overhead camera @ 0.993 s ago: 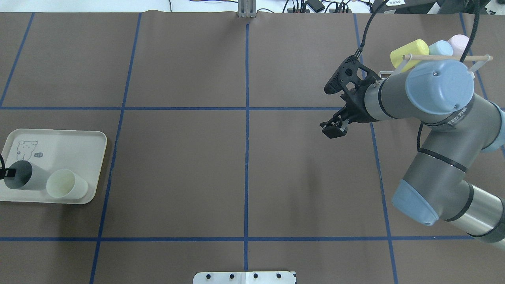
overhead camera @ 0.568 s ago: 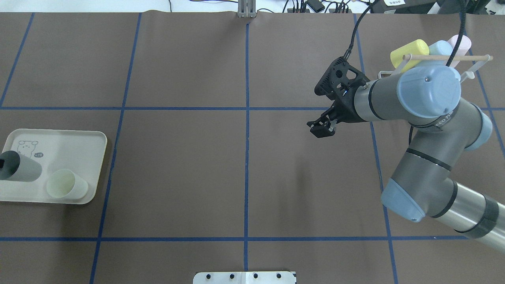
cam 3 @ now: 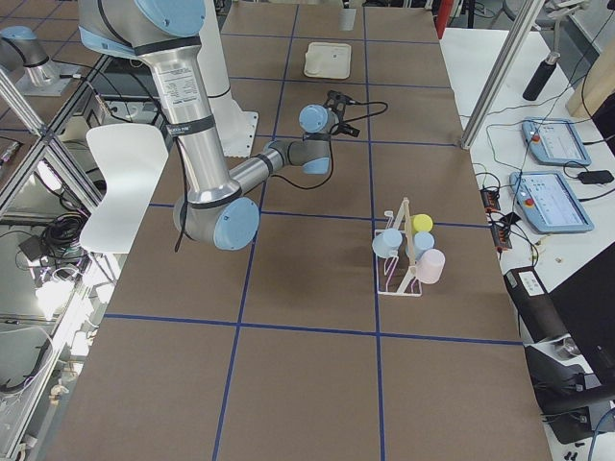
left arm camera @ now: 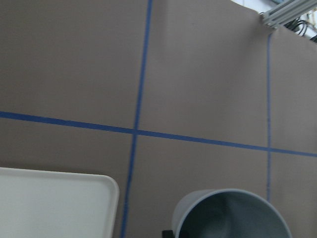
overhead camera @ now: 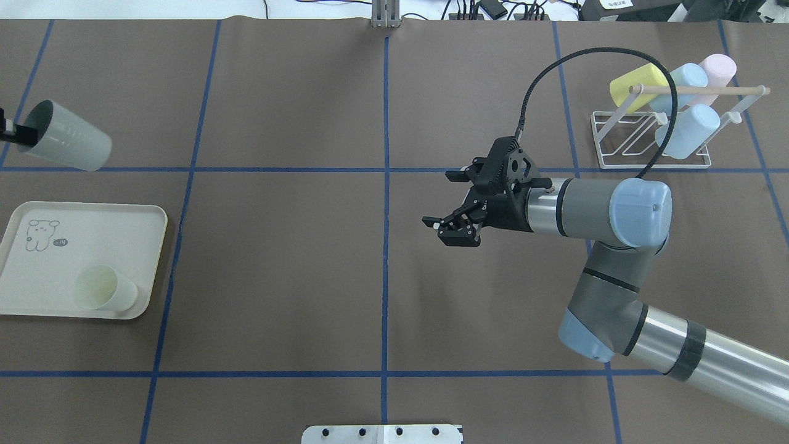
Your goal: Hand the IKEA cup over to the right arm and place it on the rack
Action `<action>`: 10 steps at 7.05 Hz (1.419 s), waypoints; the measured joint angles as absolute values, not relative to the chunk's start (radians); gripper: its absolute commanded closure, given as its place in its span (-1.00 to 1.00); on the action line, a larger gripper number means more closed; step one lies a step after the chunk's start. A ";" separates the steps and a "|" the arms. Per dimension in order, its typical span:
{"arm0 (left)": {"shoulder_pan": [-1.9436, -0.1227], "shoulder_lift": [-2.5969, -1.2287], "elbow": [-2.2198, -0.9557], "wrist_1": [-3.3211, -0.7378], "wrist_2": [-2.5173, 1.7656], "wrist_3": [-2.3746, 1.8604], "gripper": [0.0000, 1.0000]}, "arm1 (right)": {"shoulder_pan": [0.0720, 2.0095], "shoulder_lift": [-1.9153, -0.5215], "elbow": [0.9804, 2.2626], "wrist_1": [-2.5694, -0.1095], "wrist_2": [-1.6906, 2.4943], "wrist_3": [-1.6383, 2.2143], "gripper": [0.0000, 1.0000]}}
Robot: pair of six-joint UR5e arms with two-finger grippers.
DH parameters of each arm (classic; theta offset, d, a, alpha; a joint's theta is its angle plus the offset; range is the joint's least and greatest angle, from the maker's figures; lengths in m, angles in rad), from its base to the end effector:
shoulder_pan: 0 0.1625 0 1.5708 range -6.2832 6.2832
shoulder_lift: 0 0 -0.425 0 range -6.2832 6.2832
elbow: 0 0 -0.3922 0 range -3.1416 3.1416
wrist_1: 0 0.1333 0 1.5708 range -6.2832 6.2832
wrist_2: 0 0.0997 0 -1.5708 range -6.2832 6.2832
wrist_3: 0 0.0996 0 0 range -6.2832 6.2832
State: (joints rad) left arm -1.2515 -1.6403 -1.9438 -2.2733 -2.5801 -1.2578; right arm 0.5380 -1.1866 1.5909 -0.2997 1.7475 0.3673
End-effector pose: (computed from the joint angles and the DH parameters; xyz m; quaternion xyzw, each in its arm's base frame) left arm 0.1021 -0.4649 0.3496 0.0460 0.6228 -0.0991 0.7747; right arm -0.4619 -0.4105 0.2928 0.5281 -0.5220 -0.2797 0.6086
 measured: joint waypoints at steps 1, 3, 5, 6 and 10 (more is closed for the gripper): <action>-1.196 -1.702 -1.946 -2.312 -2.593 -1.386 1.00 | 0.507 -1.164 1.589 -0.282 1.710 0.371 -0.97; -1.069 -1.806 -1.939 -2.357 -2.570 -1.539 1.00 | 0.476 -1.107 1.587 -0.272 1.681 0.374 -0.89; -0.931 -1.891 -1.926 -2.365 -2.495 -1.595 1.00 | 0.461 -1.097 1.568 -0.197 1.672 0.367 -0.97; -0.888 -1.929 -1.920 -2.366 -2.462 -1.625 1.00 | 0.453 -1.096 1.546 -0.126 1.671 0.364 -0.98; -0.764 -2.024 -1.885 -2.366 -2.319 -1.701 1.00 | 0.434 -1.094 1.520 -0.044 1.668 0.341 -0.98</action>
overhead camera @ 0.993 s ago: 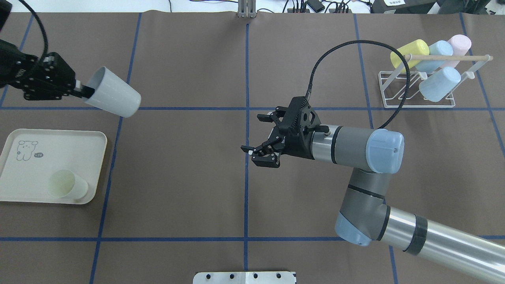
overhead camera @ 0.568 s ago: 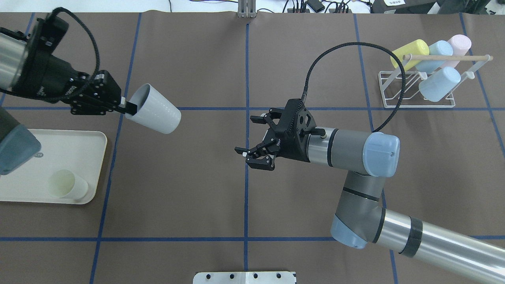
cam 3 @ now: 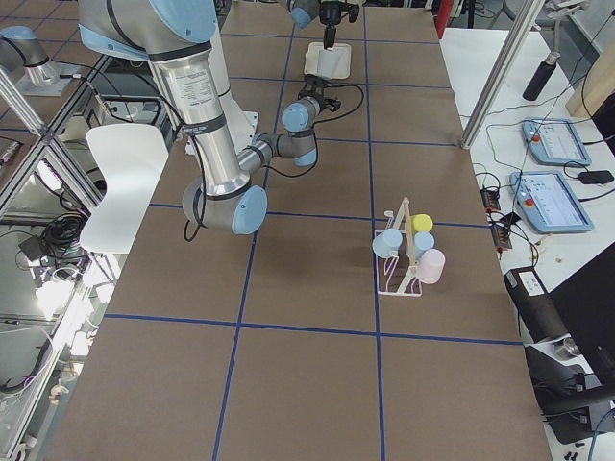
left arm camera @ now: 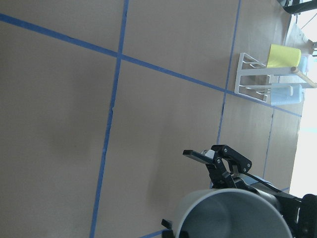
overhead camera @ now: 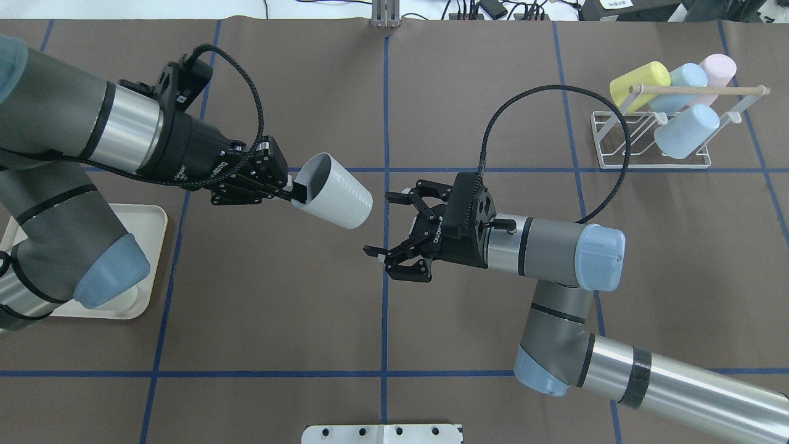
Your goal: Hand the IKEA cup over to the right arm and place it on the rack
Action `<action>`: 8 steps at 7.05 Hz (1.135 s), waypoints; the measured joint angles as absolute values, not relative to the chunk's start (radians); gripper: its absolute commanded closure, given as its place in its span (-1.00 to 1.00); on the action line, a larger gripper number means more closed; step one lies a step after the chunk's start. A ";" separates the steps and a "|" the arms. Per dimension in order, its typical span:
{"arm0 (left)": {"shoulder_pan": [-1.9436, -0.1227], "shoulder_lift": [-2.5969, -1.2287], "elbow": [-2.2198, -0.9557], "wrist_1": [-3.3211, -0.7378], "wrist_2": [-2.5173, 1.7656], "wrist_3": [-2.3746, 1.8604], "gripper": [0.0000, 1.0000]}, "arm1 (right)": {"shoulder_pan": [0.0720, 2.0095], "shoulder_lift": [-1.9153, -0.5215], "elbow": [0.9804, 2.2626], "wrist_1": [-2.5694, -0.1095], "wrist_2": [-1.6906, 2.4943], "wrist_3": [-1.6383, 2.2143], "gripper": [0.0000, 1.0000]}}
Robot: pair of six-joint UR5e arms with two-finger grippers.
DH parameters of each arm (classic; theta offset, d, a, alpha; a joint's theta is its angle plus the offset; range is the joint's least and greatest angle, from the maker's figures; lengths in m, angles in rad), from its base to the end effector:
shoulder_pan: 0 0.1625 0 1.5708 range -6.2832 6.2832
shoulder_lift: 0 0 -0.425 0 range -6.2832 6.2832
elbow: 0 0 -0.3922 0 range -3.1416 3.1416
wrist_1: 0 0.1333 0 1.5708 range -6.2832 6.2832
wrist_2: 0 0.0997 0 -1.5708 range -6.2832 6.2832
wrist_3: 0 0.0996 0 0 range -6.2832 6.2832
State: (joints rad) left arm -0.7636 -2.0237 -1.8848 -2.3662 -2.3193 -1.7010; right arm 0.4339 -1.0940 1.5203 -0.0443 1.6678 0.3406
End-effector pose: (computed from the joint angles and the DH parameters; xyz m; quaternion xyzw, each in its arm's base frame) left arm 0.3464 -0.4223 0.1734 -0.0426 0.7036 -0.0535 0.7073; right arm -0.4987 -0.3674 0.2485 0.5935 -0.5773 -0.2539 0.5000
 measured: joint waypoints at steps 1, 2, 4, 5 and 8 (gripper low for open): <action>-0.744 -2.037 -1.868 -2.366 -2.301 -1.702 1.00 | 0.432 -1.093 1.521 -0.043 1.668 0.327 -0.98; -0.725 -2.049 -1.848 -2.366 -2.285 -1.702 1.00 | 0.431 -1.092 1.523 -0.043 1.667 0.320 -0.98; -0.705 -2.068 -1.811 -2.366 -2.268 -1.699 1.00 | 0.430 -1.090 1.525 -0.043 1.668 0.315 -0.98; -0.700 -2.071 -1.798 -2.366 -2.267 -1.698 1.00 | 0.430 -1.089 1.526 -0.043 1.669 0.315 -0.98; -0.684 -2.072 -1.785 -2.367 -2.266 -1.695 1.00 | 0.430 -1.089 1.527 -0.043 1.666 0.314 -0.35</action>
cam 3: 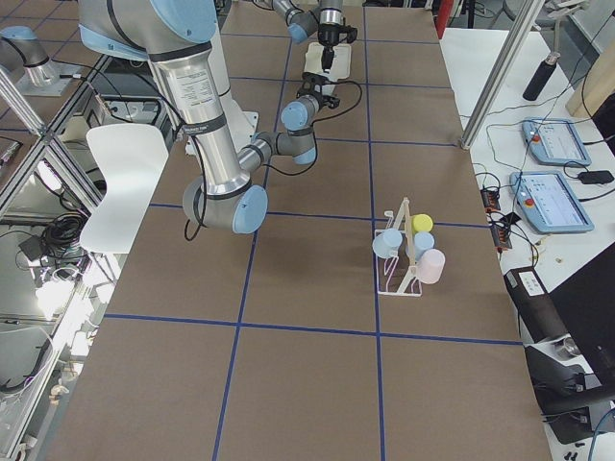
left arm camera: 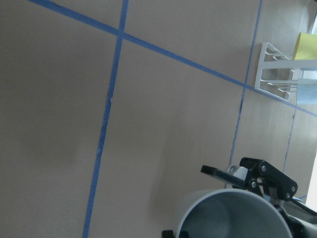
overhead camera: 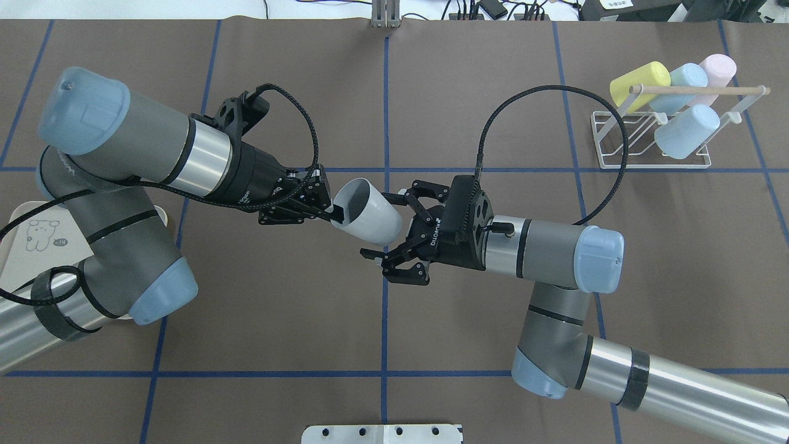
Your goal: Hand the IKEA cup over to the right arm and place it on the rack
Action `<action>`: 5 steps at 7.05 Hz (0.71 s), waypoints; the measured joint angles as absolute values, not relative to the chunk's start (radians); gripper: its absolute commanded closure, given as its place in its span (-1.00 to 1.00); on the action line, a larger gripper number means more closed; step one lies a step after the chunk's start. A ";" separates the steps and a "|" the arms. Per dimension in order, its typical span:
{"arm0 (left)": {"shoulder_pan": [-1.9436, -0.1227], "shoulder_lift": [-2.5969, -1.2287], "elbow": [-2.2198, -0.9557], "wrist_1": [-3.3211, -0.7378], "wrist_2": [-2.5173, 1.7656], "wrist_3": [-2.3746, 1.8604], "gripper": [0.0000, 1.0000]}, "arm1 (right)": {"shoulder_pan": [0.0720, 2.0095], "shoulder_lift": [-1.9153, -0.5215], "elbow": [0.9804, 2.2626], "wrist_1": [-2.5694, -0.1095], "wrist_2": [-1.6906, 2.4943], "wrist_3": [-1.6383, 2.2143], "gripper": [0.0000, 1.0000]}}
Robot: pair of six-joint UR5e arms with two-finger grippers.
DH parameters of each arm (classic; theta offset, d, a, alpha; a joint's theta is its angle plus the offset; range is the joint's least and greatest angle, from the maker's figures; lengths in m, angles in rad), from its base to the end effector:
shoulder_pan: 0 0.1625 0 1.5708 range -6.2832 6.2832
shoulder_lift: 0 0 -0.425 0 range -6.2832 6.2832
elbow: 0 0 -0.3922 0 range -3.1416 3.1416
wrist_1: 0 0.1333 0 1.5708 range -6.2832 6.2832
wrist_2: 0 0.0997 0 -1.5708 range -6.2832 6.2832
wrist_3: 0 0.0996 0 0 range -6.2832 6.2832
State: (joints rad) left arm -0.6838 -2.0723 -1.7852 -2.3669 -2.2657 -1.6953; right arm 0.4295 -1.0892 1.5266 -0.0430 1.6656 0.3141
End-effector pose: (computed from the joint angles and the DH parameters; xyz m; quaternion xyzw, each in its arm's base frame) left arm 0.4076 -0.4219 0.1827 -0.0601 0.6883 -0.0542 0.7209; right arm -0.4988 -0.3647 0.2429 0.6030 -0.5724 -0.2589 0.4917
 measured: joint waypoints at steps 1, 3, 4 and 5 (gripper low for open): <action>-0.682 -2.072 -1.785 -2.367 -2.266 -1.695 1.00 | 0.429 -1.090 1.527 -0.043 1.657 0.313 0.06; -0.682 -2.072 -1.785 -2.367 -2.265 -1.694 0.70 | 0.425 -1.093 1.529 -0.043 1.637 0.314 0.21; -0.682 -2.072 -1.786 -2.367 -2.266 -1.692 0.03 | 0.423 -1.093 1.530 -0.043 1.634 0.314 0.21; -0.681 -2.072 -1.788 -2.367 -2.266 -1.690 -0.99 | 0.423 -1.093 1.531 -0.043 1.633 0.314 0.20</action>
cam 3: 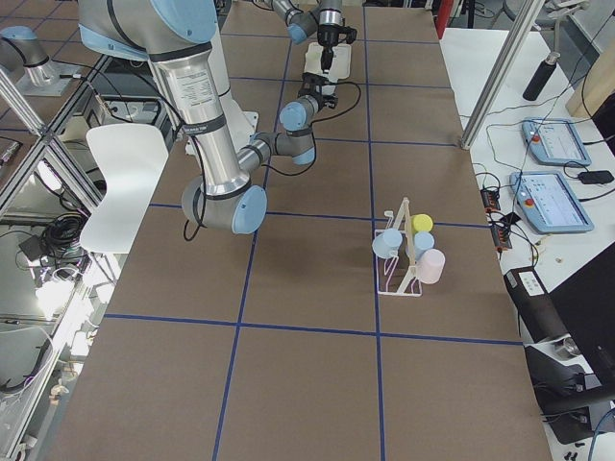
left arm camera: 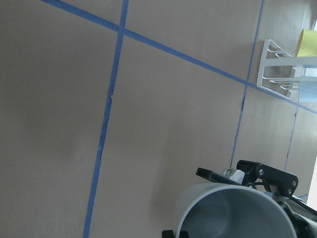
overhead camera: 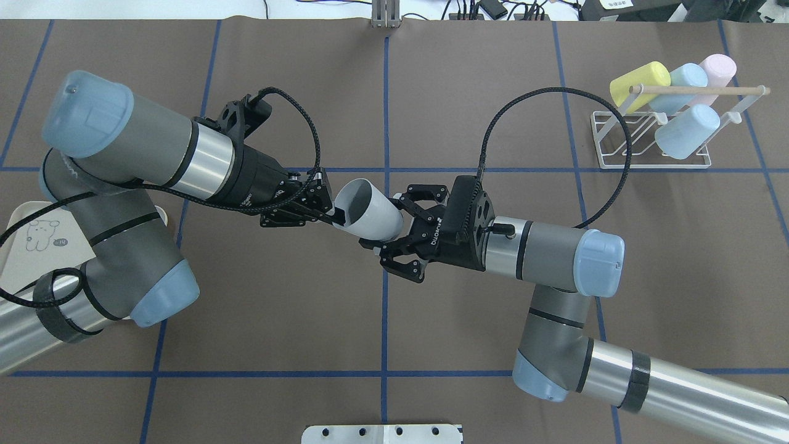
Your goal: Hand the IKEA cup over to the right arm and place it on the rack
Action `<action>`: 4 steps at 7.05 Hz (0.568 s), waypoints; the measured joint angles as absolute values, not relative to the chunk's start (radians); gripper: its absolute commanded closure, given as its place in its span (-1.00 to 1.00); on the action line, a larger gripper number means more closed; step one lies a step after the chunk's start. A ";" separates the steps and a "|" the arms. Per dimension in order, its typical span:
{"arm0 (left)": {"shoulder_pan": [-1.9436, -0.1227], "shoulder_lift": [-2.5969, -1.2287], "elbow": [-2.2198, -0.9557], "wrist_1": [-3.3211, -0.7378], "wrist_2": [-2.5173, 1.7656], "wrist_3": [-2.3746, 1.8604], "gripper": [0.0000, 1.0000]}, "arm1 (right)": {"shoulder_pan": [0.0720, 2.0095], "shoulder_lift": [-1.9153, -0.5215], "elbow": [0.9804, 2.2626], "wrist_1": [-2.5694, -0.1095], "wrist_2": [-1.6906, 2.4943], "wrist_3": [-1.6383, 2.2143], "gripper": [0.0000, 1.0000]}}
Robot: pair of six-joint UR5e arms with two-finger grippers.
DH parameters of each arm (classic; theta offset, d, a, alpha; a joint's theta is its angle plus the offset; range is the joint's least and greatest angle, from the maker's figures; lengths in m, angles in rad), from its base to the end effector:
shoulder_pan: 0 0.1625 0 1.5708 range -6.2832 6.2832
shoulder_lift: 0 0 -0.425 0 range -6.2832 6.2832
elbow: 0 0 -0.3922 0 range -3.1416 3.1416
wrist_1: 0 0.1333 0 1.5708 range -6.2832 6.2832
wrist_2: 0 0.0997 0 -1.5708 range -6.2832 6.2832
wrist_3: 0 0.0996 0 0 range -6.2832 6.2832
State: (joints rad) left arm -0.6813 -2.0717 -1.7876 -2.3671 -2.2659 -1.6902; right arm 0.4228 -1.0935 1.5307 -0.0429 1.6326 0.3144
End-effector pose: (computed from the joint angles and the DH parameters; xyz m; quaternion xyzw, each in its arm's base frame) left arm 0.4080 -0.4203 0.1822 -0.0588 0.6890 -0.0510 0.7206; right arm -0.4987 -0.3638 0.2437 0.6075 -0.5680 -0.2480 0.4968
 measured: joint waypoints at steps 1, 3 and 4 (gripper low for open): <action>-0.683 -2.071 -1.790 -2.366 -2.266 -1.690 -1.00 | 0.422 -1.094 1.531 -0.043 1.632 0.315 0.20; -0.691 -2.072 -1.799 -2.362 -2.251 -1.694 -1.00 | 0.423 -1.096 1.530 -0.046 1.629 0.313 0.37; -0.703 -2.069 -1.800 -2.358 -2.247 -1.693 -1.00 | 0.429 -1.097 1.530 -0.054 1.630 0.310 0.42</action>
